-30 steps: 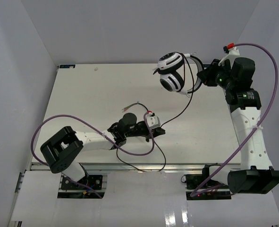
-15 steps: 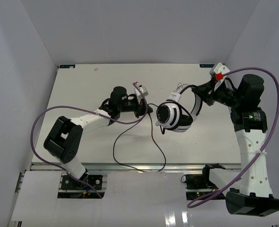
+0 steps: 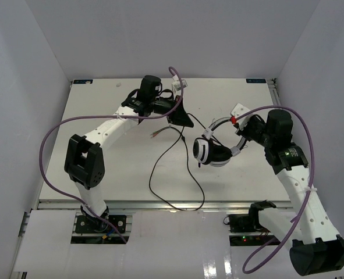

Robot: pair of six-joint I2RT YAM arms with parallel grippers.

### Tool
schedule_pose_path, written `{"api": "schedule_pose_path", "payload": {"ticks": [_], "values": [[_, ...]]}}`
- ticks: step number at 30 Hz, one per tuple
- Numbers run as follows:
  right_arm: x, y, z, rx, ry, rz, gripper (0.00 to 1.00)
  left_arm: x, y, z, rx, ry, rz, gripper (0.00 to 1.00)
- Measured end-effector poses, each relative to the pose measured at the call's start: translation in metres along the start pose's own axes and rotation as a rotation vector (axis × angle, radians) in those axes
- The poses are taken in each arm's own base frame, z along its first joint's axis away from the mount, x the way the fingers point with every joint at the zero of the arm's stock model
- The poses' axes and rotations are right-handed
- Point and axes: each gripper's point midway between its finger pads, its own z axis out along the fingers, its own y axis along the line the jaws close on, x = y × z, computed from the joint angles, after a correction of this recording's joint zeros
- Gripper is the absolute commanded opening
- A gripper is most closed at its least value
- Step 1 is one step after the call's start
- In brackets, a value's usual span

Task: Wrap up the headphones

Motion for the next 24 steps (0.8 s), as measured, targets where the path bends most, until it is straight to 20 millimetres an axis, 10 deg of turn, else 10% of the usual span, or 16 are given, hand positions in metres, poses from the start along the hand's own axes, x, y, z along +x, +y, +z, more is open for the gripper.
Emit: {"api": "schedule_pose_path", "payload": {"ticks": [11, 24], "values": [[0.022, -0.012, 0.040, 0.311, 0.176, -0.002, 0.08, 0.019, -0.029, 0.017, 0.091, 0.069, -0.358, 0.05], [0.037, -0.043, 0.071, 0.558, 0.260, 0.547, 0.08, 0.016, -0.027, 0.047, 0.010, -0.045, -0.451, 0.62]]}}
